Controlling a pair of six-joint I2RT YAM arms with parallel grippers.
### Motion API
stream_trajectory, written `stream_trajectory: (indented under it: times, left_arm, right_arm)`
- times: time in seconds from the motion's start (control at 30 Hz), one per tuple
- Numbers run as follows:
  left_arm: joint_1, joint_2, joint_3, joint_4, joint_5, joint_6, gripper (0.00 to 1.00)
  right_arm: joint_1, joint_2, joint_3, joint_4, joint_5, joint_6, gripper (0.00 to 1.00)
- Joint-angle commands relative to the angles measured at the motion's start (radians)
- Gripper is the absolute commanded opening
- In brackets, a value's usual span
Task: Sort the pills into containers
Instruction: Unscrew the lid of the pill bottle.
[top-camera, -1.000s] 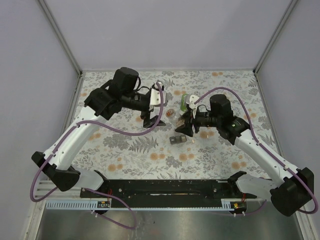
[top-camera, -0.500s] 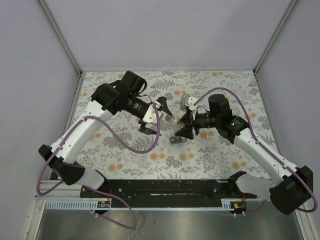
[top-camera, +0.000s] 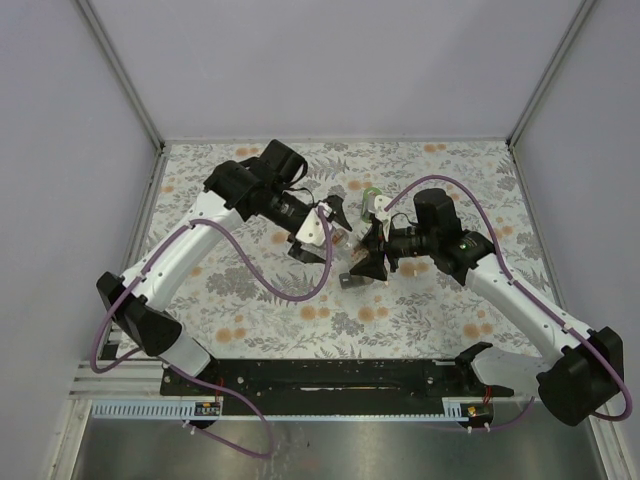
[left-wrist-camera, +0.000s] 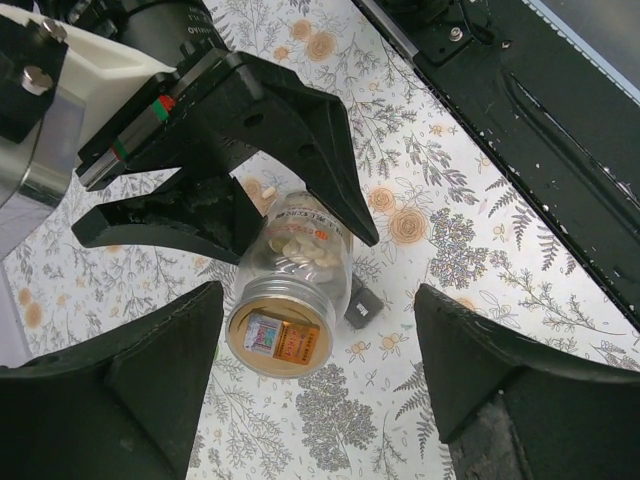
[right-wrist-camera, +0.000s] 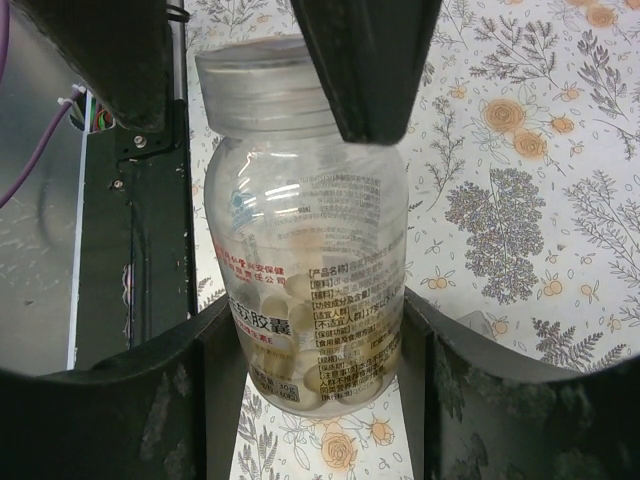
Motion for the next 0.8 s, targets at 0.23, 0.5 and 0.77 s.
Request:
stream_trajectory:
  times: [0.23,0.5,0.77]
  left_arm:
    - [-0.001,0.017,0.041,0.023,0.037,0.037,0.60]
    - [0.002,0.008,0.012,0.079,0.042,-0.042,0.42]
    - [0.009,-0.011,0.003,0.116,0.022,-0.095,0.52]
  right_arm:
    - [0.002,-0.018,0.038,0.033,-0.025,-0.014,0.01]
    - [0.002,-0.029,0.033,0.041,-0.014,-0.012,0.01]
    - [0.002,-0.044,0.019,0.056,-0.001,-0.010,0.00]
